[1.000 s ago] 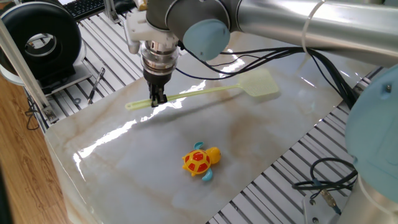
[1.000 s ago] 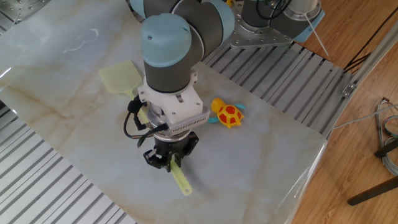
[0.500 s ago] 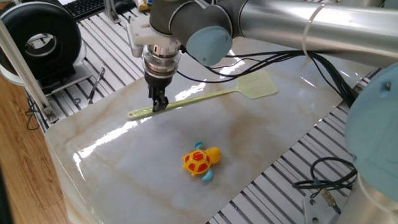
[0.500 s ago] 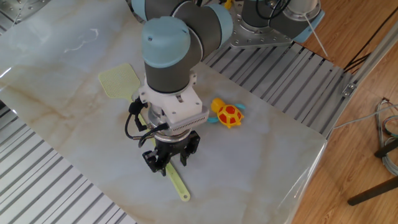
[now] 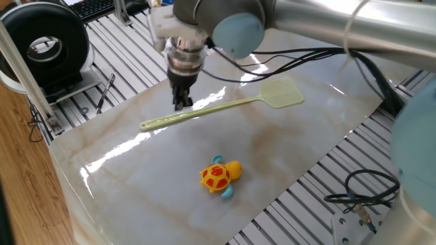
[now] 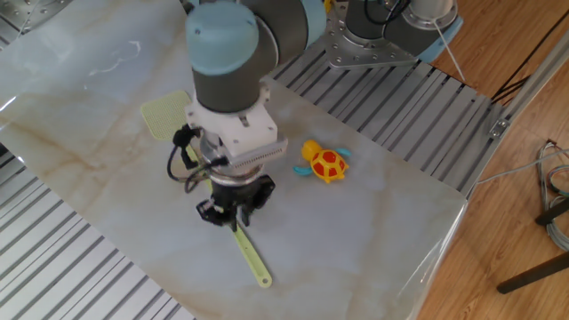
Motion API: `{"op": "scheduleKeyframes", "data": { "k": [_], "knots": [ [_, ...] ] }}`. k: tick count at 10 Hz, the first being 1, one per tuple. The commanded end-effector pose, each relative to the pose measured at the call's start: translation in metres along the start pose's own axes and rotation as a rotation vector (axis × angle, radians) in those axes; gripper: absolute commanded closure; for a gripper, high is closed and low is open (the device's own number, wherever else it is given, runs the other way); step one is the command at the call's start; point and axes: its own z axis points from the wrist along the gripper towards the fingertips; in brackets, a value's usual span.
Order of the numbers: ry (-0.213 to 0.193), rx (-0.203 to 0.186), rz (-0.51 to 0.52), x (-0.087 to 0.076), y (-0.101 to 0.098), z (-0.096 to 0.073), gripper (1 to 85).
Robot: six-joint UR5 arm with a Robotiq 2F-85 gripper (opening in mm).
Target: Swat with a flyswatter
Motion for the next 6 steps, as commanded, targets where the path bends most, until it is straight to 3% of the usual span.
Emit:
{"op": "scheduleKeyframes", "data": {
  "k": [1,3,4,5,6],
  "knots": [
    [0.017,0.031,0.152,0.002,0.0,-0.006,84.3],
    [0.036,0.122,0.244,0.01,-0.022,-0.008,84.3],
    [0.022,0.16,0.305,0.009,-0.032,-0.009,84.3],
    [0.001,0.158,0.382,0.016,-0.035,-0.012,84.3],
    [0.005,0.113,0.411,0.029,-0.028,-0.012,84.3]
  ]
}}
